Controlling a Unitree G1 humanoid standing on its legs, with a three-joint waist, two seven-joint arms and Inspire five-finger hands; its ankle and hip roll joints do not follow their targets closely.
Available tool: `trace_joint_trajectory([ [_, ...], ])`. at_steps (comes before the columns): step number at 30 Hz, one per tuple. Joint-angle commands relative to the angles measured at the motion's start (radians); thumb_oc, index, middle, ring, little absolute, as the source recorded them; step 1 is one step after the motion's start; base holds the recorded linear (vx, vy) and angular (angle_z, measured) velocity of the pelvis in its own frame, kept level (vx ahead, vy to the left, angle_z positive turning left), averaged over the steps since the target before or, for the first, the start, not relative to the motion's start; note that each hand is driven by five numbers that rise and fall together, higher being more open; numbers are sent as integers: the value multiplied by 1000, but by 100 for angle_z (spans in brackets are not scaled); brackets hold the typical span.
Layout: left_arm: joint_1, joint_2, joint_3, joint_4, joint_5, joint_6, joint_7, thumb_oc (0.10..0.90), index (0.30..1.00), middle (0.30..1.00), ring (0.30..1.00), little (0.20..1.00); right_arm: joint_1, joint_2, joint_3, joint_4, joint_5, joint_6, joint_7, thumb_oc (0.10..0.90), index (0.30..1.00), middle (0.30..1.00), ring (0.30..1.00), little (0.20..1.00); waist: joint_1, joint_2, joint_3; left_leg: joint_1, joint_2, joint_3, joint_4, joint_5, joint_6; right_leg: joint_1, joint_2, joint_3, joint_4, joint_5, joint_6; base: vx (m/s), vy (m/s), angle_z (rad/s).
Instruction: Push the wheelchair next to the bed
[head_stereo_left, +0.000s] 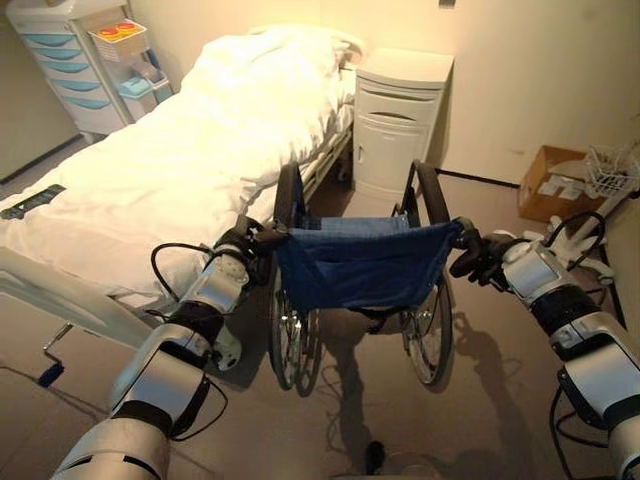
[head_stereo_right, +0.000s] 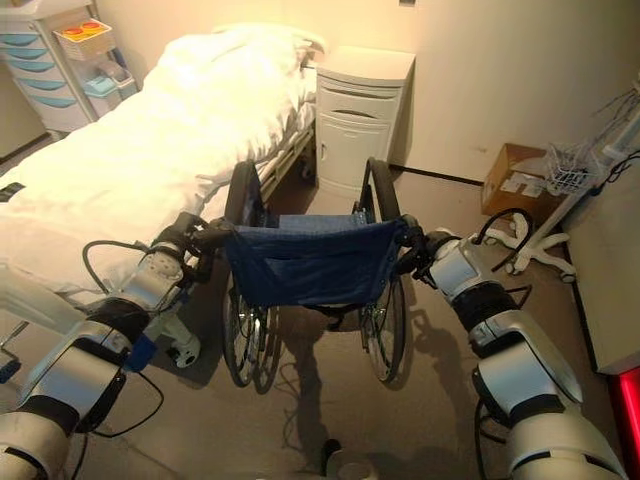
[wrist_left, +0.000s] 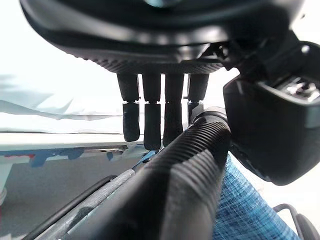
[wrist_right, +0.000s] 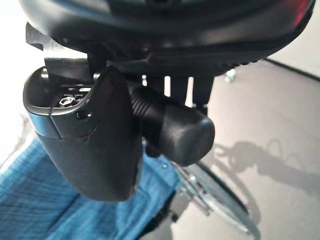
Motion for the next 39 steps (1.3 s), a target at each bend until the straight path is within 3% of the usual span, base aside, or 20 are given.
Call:
trace_joint_trajectory([
  [1, 19, -34, -65, -45, -33, -5, -115, 400, 300, 300, 300, 300, -93, 62, 140, 28, -103, -147, 113, 400, 300, 300, 300, 300, 99, -12, 63, -3, 37, 56, -174, 327, 73, 108, 10, 76, -81, 137, 7, 366, 168, -31],
  [4, 38, 3, -76, -73, -31, 2, -165, 400, 300, 300, 300, 300, -174, 30, 181, 50, -210, -172, 190, 400, 300, 300, 300, 300, 183, 23, 106, -76, -1, 41, -467, 318, 90, 198, 39, 140, -92, 86, 21, 426, 203, -84],
  [6, 37, 2, -83, -80, -23, 14, -182, 400, 300, 300, 300, 300, -186, 8, 189, 39, -198, -161, 201, 400, 300, 300, 300, 300, 184, 22, 102, -69, -15, 52, -450, 270, 102, 186, 21, 133, -77, 76, 32, 308, 154, -68],
  [8, 45, 17, -91, -85, -5, 19, -198, 400, 300, 300, 300, 300, -175, 10, 185, 48, -166, -162, 198, 400, 300, 300, 300, 300, 192, 19, 75, -6, -43, 36, -539, 209, 126, 174, -6, 110, -72, 80, 59, 343, 147, -36],
  [11, 26, 33, -94, -71, -3, 39, -188, 400, 300, 300, 300, 300, -178, 68, 179, 80, -124, -139, 183, 400, 300, 300, 300, 300, 198, 27, 35, 85, -44, 34, -645, 194, 143, 130, -29, 69, -80, 108, 88, 252, 86, -8],
  [18, -21, 43, -110, -34, -14, 30, -154, 400, 300, 300, 300, 300, -165, 146, 156, 120, -63, -118, 116, 400, 300, 300, 300, 300, 188, 44, 18, 98, -38, 46, -653, 175, 156, 58, -49, 65, -57, 130, 108, 85, 69, 1],
  [26, -12, 23, -93, -15, -1, 24, -111, 400, 300, 300, 300, 300, -114, 203, 126, 89, -28, -82, 73, 400, 300, 300, 300, 300, 173, 44, 22, 110, -39, 95, -651, 155, 179, 16, -77, 73, -6, 176, 127, 100, 81, -15],
  [30, -9, 9, -86, -3, -1, 29, -89, 400, 300, 300, 300, 300, -95, 232, 108, 80, 53, -61, 37, 400, 300, 300, 300, 300, 168, 43, 23, 117, -38, 118, -649, 145, 184, 1, -91, 67, 5, 192, 129, 76, 55, -7],
  [35, -17, -1, -72, 27, -8, 19, -48, 400, 300, 300, 300, 300, -89, 272, 92, 85, 87, -106, -38, 400, 300, 300, 300, 300, 169, 41, 22, 116, -34, 146, -649, 139, 185, -9, -105, 42, 4, 202, 133, 14, 30, -9],
  [39, -14, -10, -58, 51, -9, 8, 36, 400, 300, 300, 300, 300, -70, 305, 69, 100, 200, -133, -113, 400, 300, 300, 300, 300, 169, 49, 12, 125, -34, 166, -648, 131, 187, -9, -121, 22, 7, 207, 135, -1, 32, -22],
])
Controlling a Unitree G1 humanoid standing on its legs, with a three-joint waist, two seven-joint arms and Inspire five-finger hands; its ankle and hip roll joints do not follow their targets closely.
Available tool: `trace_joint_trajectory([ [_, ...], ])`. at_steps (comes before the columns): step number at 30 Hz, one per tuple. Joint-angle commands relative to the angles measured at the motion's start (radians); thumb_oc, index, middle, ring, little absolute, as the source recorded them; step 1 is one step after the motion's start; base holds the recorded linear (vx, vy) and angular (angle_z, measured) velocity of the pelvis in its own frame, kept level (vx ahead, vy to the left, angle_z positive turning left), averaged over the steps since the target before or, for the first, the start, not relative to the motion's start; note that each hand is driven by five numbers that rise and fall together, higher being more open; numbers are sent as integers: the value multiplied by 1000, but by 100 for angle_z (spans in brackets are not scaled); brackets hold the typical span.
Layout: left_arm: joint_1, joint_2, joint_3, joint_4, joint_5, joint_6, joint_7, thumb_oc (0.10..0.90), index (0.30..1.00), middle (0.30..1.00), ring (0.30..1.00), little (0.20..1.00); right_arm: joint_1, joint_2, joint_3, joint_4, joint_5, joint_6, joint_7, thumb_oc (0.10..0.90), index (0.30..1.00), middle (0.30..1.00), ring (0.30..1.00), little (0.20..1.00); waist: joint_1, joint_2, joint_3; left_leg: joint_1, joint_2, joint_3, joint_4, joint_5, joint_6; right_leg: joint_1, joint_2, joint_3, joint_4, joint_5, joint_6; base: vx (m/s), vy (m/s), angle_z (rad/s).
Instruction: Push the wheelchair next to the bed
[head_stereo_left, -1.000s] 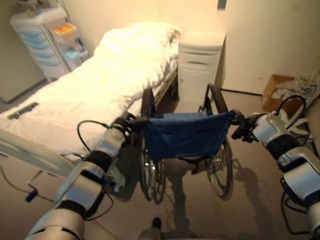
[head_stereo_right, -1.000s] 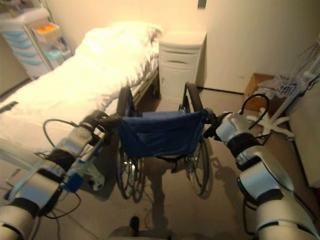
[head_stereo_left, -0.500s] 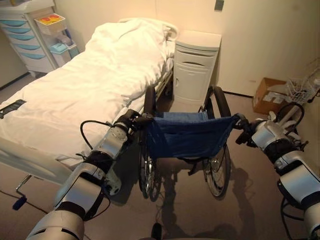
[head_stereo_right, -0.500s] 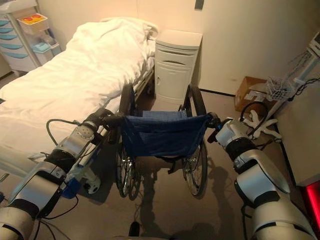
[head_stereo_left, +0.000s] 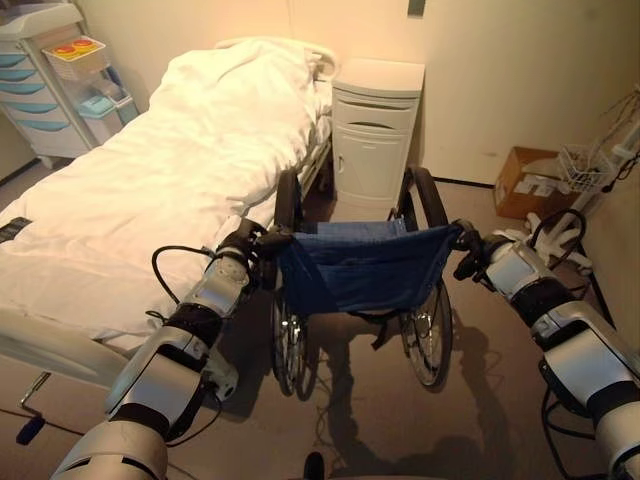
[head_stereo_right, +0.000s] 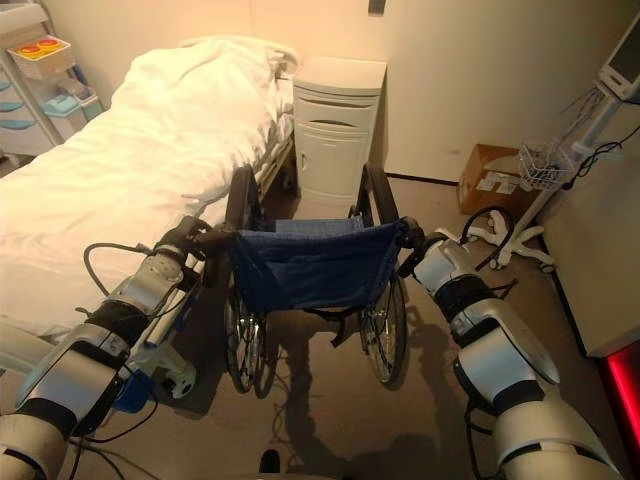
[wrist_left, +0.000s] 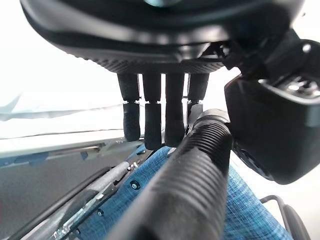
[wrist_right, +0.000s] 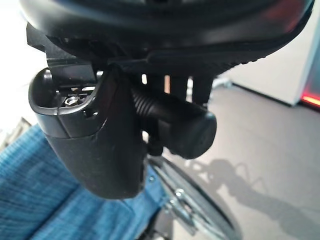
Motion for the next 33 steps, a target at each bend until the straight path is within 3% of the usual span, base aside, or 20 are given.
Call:
trace_joint_trajectory([
  [1, -45, -43, -39, 96, 26, -8, 55, 400, 300, 300, 300, 300, 8, 222, -2, -56, 202, -120, 0, 400, 300, 300, 300, 300, 49, -29, 73, 51, -38, 56, 13, -69, -14, -96, -121, -6, 35, 275, 55, -5, 24, -16],
  [2, -44, -42, -38, 97, 28, -8, 53, 400, 300, 300, 300, 300, 10, 224, -4, -56, 203, -119, -2, 400, 300, 300, 300, 300, 49, -28, 72, 52, -39, 58, 13, -70, -14, -95, -122, -8, 35, 275, 55, -5, 36, -23],
  [3, -45, -36, -34, 105, 30, 8, 31, 400, 300, 300, 300, 300, 22, 236, -16, -53, 194, -118, -14, 800, 900, 900, 900, 900, 47, -24, 67, 60, -40, 67, 14, -74, -13, -95, -129, -16, 38, 279, 54, -6, 34, -20],
  [4, -46, -35, -35, 106, 32, 25, 14, 400, 300, 300, 300, 300, 23, 237, -16, -49, 191, -121, -22, 800, 900, 900, 900, 900, 48, -21, 66, 63, -40, 69, 15, -75, -13, -94, -131, -20, 38, 279, 53, -8, 37, -18],
  [5, -46, -33, -37, 108, 29, 33, 7, 499, 448, 448, 448, 448, 21, 239, -18, -41, 186, -126, -25, 800, 900, 900, 900, 900, 48, -20, 62, 67, -42, 71, 16, -78, -12, -94, -134, -23, 41, 283, 55, -10, 17, -17],
  [6, -47, -29, -38, 109, 20, 39, 0, 800, 900, 900, 900, 900, 19, 239, -18, -40, 175, -130, -28, 800, 900, 900, 900, 900, 48, -18, 60, 71, -43, 73, 17, -79, -12, -93, -136, -25, 43, 284, 55, -12, 12, -22],
  [16, -43, 0, -40, 74, -11, 20, -28, 800, 900, 900, 900, 900, 3, 194, -10, -55, 121, -111, -3, 800, 900, 900, 900, 900, 52, -13, 41, 91, -44, 87, 15, -85, -12, -93, -147, -43, 46, 303, 63, -41, -27, -10],
  [22, -15, 56, -9, 15, -141, 40, -111, 800, 900, 900, 900, 900, -39, 93, -12, -103, 148, -72, 29, 800, 900, 900, 900, 900, 58, -20, 38, 95, -42, 75, 14, -83, -16, -77, -139, -38, 52, 296, 63, -52, -66, 0],
  [23, 3, 86, 18, -11, -241, 71, -157, 800, 900, 900, 900, 900, -56, 40, -16, -131, 170, -61, 35, 800, 900, 900, 900, 900, 59, -22, 37, 99, -39, 75, 12, -82, -18, -72, -137, -40, 50, 296, 64, -57, -71, 2],
  [25, 14, 108, 37, -32, -282, 98, -232, 800, 900, 900, 900, 900, -70, -3, -21, -152, 201, -55, 28, 800, 900, 900, 900, 900, 59, -23, 34, 101, -37, 76, 10, -81, -21, -67, -136, -45, 46, 296, 64, -55, -71, 2],
  [29, 14, 192, 60, -64, -367, 102, -316, 800, 900, 900, 900, 900, -113, -100, -36, -165, 364, -58, 14, 800, 900, 900, 900, 900, 64, -23, 24, 108, -33, 72, 8, -81, -27, -48, -127, -57, 26, 280, 64, -47, -72, 1],
  [33, 4, 240, 85, -57, -492, 102, -337, 800, 900, 900, 900, 900, -132, -141, -50, -163, 468, -99, -5, 800, 900, 900, 900, 900, 62, -24, 13, 108, -33, 71, 8, -81, -30, -34, -115, -63, 9, 265, 62, -30, -49, 0],
])
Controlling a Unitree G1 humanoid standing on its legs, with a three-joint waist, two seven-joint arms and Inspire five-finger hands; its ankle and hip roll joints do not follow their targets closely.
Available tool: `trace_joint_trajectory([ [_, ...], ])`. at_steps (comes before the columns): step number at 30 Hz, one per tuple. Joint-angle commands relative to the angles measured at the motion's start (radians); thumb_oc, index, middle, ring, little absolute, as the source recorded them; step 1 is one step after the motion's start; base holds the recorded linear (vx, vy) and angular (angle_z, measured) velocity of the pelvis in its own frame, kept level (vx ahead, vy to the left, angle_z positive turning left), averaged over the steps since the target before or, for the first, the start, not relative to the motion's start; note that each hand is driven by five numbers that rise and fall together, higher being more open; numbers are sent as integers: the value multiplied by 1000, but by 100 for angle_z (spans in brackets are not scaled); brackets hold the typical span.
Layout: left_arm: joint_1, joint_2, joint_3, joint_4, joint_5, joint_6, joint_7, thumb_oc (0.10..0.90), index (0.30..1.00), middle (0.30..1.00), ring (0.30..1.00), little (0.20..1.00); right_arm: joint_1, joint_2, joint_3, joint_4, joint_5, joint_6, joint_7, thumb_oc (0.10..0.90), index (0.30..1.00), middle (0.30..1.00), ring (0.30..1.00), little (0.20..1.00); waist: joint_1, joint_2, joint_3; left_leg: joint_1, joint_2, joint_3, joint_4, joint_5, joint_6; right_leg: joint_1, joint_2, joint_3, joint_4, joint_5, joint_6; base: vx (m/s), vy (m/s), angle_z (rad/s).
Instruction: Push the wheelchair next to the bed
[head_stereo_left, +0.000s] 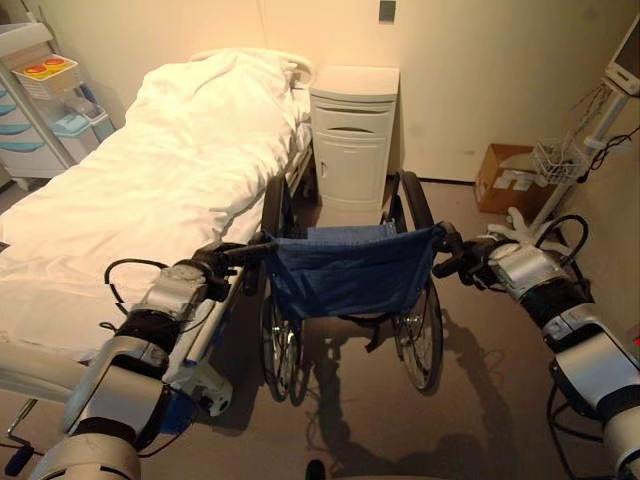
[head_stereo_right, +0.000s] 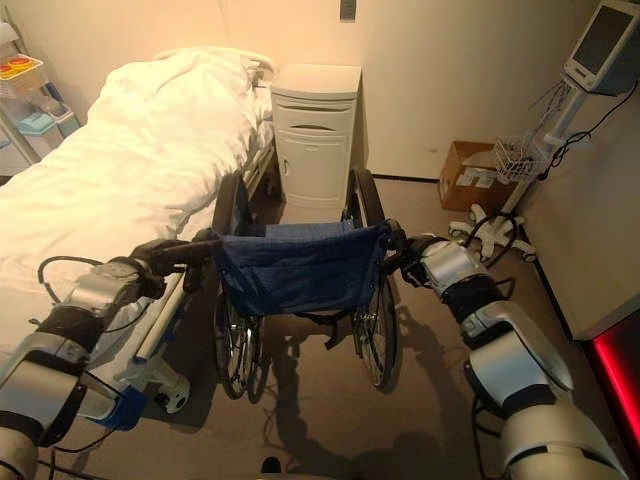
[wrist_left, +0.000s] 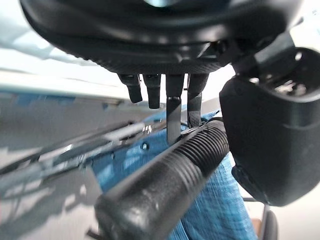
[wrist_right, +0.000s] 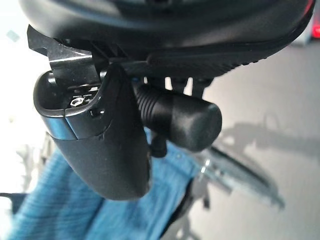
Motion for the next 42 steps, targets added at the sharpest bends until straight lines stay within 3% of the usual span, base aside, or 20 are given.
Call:
trace_joint_trajectory([
  [1, -54, 57, 0, -13, -116, -42, -27, 800, 900, 900, 900, 900, -149, -43, -16, -66, 96, -111, -29, 800, 900, 900, 900, 900, 52, -33, 5, 71, -35, 0, 4, -67, -35, -40, -80, -10, 15, 237, 44, -18, -33, -1],
  [9, 23, 114, 101, 17, -269, -111, -91, 800, 900, 900, 900, 900, -126, -165, -71, -105, 216, -197, 1, 800, 900, 900, 900, 900, 42, -43, -20, 70, -28, -4, 4, -68, -46, -19, -52, -13, -10, 200, 35, -12, -21, -1],
  [22, 200, 61, 205, 80, -323, -240, -120, 800, 900, 900, 900, 900, -101, -359, -186, -35, 331, -288, 30, 800, 900, 900, 900, 900, 19, -68, -45, 81, -19, 5, 4, -81, -56, -2, -29, -8, -34, 180, 20, -1, -8, -1],
  [25, 223, 54, 220, 94, -323, -289, -106, 800, 900, 900, 900, 900, -93, -398, -207, -31, 345, -282, 49, 800, 900, 900, 900, 900, 12, -73, -47, 83, -18, 10, 4, -82, -58, -2, -26, -6, -35, 179, 20, 0, 0, 0],
  [27, 243, 37, 240, 93, -295, -365, -32, 800, 900, 900, 900, 900, -49, -412, -244, -22, 320, -283, 62, 800, 900, 900, 900, 900, 8, -76, -44, 82, -15, 12, 4, -82, -60, -4, -24, -6, -35, 177, 18, 0, 0, 0],
  [31, 303, -11, 299, 48, -354, -504, 102, 800, 900, 900, 900, 900, 78, -414, -335, -48, 304, -296, 77, 800, 900, 900, 900, 900, 6, -83, -41, 82, -14, 11, 4, -84, -58, -3, -22, -8, -39, 174, 16, -3, -18, -1],
  [32, 348, -58, 343, 16, -411, -587, 134, 800, 900, 900, 900, 900, 161, -403, -396, -72, 302, -309, 79, 800, 900, 900, 900, 900, 6, -87, -37, 81, -13, 8, 4, -85, -57, -3, -21, -11, -42, 174, 14, -3, -46, -3],
  [35, 444, -161, 416, -40, -475, -678, 133, 800, 900, 900, 900, 900, 310, -354, -515, -130, 339, -331, 65, 800, 900, 900, 900, 900, 10, -94, -34, 80, -9, 5, 4, -87, -57, -2, -19, -14, -46, 172, 7, -6, -37, -6],
  [37, 529, -251, 454, -56, -508, -699, 81, 800, 900, 900, 900, 900, 430, -280, -620, -168, 402, -364, 28, 800, 900, 900, 900, 900, 16, -101, -27, 77, -7, 7, 4, -83, -54, -5, -19, -18, -44, 178, 0, -19, -56, -14],
  [42, 604, -327, 466, -11, -574, -658, 7, 800, 900, 900, 900, 900, 551, -184, -740, -168, 535, -400, -16, 800, 900, 900, 900, 900, 17, -104, -21, 80, -3, 19, 4, -92, -51, -4, -16, -24, -45, 176, -2, -22, -45, -6],
])
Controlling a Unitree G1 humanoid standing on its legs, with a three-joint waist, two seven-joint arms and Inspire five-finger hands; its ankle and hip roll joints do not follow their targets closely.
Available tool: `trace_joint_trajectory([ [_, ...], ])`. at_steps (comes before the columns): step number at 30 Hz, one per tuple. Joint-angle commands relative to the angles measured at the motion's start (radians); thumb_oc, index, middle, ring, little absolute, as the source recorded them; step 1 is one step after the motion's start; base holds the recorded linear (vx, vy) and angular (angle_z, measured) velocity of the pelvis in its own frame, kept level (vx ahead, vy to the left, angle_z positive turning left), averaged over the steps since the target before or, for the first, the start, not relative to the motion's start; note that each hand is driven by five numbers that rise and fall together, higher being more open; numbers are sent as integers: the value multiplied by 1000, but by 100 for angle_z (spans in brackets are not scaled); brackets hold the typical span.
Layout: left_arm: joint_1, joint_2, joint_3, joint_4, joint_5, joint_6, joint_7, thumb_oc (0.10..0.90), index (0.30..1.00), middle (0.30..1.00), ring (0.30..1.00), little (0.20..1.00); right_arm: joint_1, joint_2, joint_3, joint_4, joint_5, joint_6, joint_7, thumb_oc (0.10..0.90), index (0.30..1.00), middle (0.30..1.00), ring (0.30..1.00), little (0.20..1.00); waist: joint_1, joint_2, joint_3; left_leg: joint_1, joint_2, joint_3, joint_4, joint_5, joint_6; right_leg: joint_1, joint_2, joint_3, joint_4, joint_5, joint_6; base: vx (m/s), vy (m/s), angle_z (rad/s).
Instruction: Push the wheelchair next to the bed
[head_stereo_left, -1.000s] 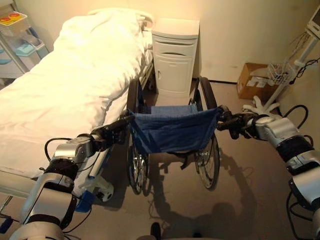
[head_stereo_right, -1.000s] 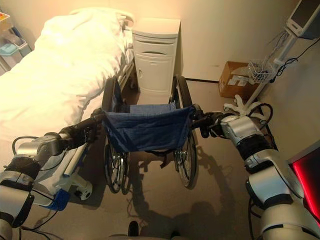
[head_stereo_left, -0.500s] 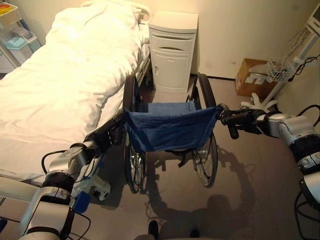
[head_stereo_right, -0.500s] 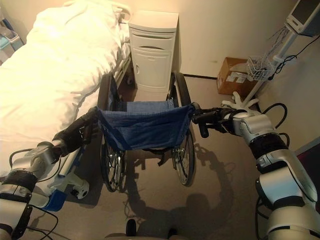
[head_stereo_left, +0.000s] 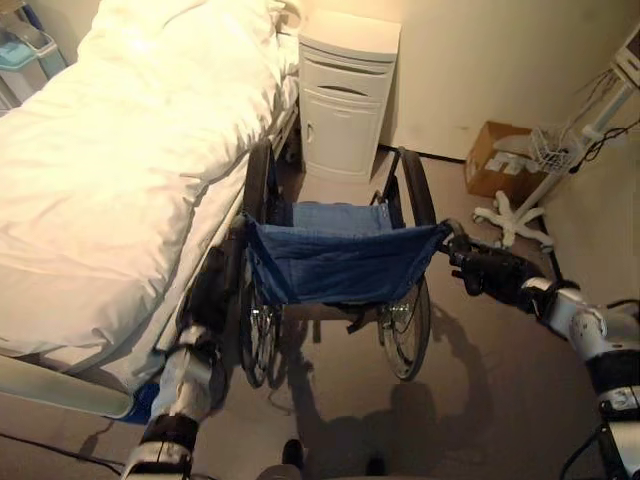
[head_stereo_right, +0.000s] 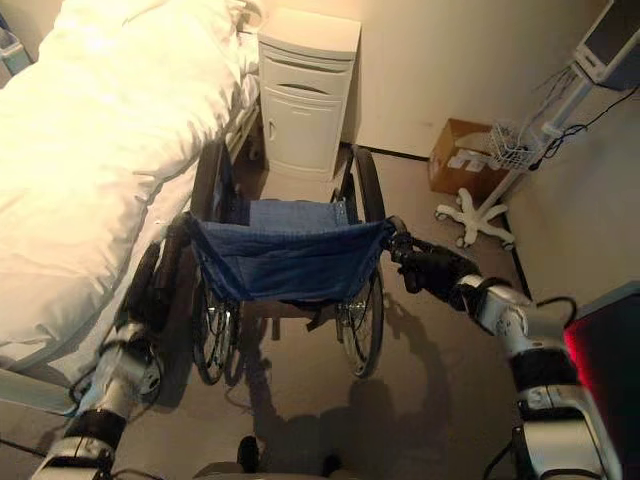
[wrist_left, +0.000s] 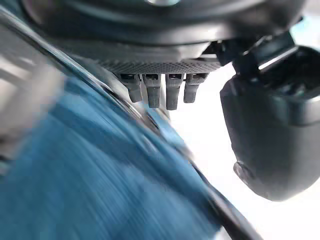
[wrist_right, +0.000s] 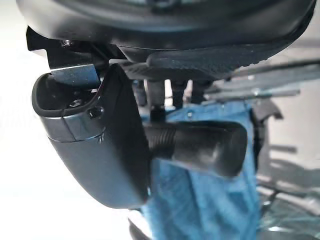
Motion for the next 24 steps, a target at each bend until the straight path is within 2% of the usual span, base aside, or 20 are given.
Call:
trace_joint_trajectory([
  [1, 41, -13, 22, 20, -28, -50, -72, 800, 900, 900, 900, 900, 49, -117, -158, 84, 88, -154, -109, 800, 900, 900, 900, 900, -7, 19, -118, 47, 3, -17, 4, -49, -49, -48, -20, -30, 27, 156, -1, -23, -35, 4],
  [2, 52, -25, 20, 27, -29, -48, -86, 800, 900, 900, 900, 900, 71, -102, -178, 92, 118, -160, -106, 800, 900, 900, 900, 900, -6, 20, -117, 47, 4, -15, 4, -50, -48, -48, -19, -31, 26, 156, -1, -30, -37, 3],
  [5, 90, -49, 16, 61, -64, -21, -138, 800, 900, 900, 900, 900, 139, -43, -265, 161, 322, -182, -83, 800, 900, 900, 900, 900, -4, 23, -119, 50, 6, -11, 4, -65, -44, -49, -14, -30, 23, 148, 3, 0, -35, -2],
  [7, 105, -62, 16, 93, -49, -11, -150, 800, 900, 900, 900, 900, 166, -1, -316, 220, 389, -178, -60, 800, 900, 900, 900, 900, 0, 23, -117, 49, 7, -9, 4, -67, -44, -48, -12, -33, 20, 148, 4, -6, -42, 2],
  [9, 116, -79, 13, 128, -10, 2, -170, 800, 900, 900, 900, 900, 188, 50, -346, 259, 526, -156, -62, 800, 900, 900, 900, 900, 2, 24, -118, 48, 8, -9, 4, -68, -43, -50, -11, -34, 18, 148, 5, -20, -36, -1],
  [11, 132, -91, 8, 171, 20, 9, -217, 800, 900, 900, 900, 900, 209, 116, -392, 294, 676, -106, -34, 800, 900, 900, 900, 900, 5, 28, -120, 46, 9, -5, 4, -71, -41, -51, -7, -36, 14, 143, 4, -14, -24, -8],
  [12, 132, -91, 7, 171, 19, 9, -218, 800, 900, 900, 900, 900, 210, 116, -392, 294, 676, -106, -34, 800, 900, 900, 900, 900, 5, 29, -120, 47, 9, -5, 4, -72, -41, -50, -7, -36, 14, 142, 4, -46, -21, -9],
  [13, 139, -101, 4, 180, 39, 13, -242, 800, 900, 900, 900, 900, 216, 155, -407, 323, 751, -82, -13, 800, 900, 900, 900, 900, 6, 31, -119, 41, 9, 0, 4, -61, -38, -56, -6, -38, 14, 147, 0, -5, -10, -7],
  [17, 147, -115, -12, 182, 54, 19, -273, 800, 900, 900, 900, 900, 220, 210, -423, 331, 845, -52, 22, 800, 900, 900, 900, 900, 9, 38, -127, 45, 6, -2, 4, -76, -36, -52, -2, -34, 9, 137, -1, 2, -10, -9],
  [18, 147, -114, -12, 180, 58, 21, -274, 800, 900, 900, 900, 900, 221, 211, -424, 331, 841, -48, 22, 800, 900, 900, 900, 900, 9, 38, -128, 45, 5, -2, 4, -76, -35, -52, -2, -33, 9, 137, -1, -16, -19, -4],
  [21, 137, -120, -33, 172, 88, 29, -268, 800, 900, 900, 900, 900, 228, 207, -411, 368, 687, -35, 12, 800, 900, 900, 900, 900, 8, 38, -129, 43, 1, -2, 4, -77, -33, -56, -1, -33, 9, 138, -2, 0, 0, 0],
  [22, 131, -122, -41, 173, 106, 34, -262, 800, 900, 900, 900, 900, 232, 202, -394, 411, 549, -42, 23, 800, 900, 900, 900, 900, 9, 39, -130, 41, 0, -4, 4, -75, -32, -58, 0, -33, 8, 139, -2, -23, -14, -4],
  [24, 122, -125, -64, 185, 150, 35, -249, 800, 900, 900, 900, 900, 239, 201, -356, 472, 421, -55, 59, 800, 900, 900, 900, 900, 9, 40, -131, 40, -2, -6, 4, -73, -31, -59, 2, -33, 8, 140, -4, -16, -14, -6],
])
